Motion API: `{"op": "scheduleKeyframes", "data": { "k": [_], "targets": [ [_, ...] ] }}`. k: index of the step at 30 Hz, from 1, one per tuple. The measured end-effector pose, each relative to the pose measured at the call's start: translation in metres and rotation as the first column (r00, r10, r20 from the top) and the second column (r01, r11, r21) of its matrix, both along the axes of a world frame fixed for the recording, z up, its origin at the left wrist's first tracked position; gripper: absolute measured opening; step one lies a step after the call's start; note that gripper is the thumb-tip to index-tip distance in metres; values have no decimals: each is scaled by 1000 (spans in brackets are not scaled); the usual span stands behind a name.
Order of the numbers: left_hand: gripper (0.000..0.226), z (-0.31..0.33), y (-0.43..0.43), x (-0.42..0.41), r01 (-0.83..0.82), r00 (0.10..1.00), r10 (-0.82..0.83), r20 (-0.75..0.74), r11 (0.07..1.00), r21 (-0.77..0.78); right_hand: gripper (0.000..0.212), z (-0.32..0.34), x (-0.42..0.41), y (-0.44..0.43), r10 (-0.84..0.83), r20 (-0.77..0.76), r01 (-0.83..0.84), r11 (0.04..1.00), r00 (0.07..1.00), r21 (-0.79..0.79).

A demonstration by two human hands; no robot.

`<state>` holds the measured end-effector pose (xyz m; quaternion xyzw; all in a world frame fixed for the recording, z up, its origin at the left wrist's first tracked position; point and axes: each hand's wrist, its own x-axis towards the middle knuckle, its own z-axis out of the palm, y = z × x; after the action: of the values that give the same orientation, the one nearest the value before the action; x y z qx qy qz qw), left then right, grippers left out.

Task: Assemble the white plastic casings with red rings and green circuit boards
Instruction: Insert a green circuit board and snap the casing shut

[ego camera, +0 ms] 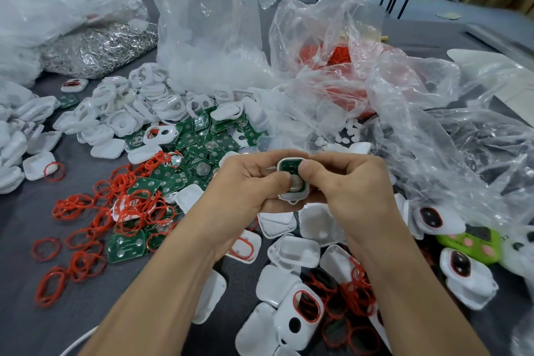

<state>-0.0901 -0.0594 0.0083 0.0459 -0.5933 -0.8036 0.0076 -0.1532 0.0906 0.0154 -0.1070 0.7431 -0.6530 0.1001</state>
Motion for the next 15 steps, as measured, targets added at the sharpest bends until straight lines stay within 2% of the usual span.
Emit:
{"op": "scheduleKeyframes", "data": {
  "k": [1, 4, 6, 11, 15],
  "targets": [
    [33, -1, 0, 0, 3, 1000, -3, 2, 1000, -12, 5, -1, 1, -1, -12, -2, 12, 1000, 1000, 7],
    [34, -2, -2, 1, 4, 1000, -4, 4, 1000, -27, 16, -2, 3, -4, -73, -27, 74, 996, 997, 44],
    [34, -2, -1, 1, 4, 1000, -3, 4, 1000, -25, 16, -3, 5, -5, -91, -48, 93, 994, 995, 48],
    [33, 0, 0, 0, -20, 1000, 20, 4, 1000, -13, 13, -2, 5, -7, -76, -60, 79, 996, 995, 51],
    [31, 0, 2, -1, -30, 1000, 30, 3, 999, -37, 25, 1, 7, -6, -57, -84, 63, 995, 995, 79]
  ]
}}
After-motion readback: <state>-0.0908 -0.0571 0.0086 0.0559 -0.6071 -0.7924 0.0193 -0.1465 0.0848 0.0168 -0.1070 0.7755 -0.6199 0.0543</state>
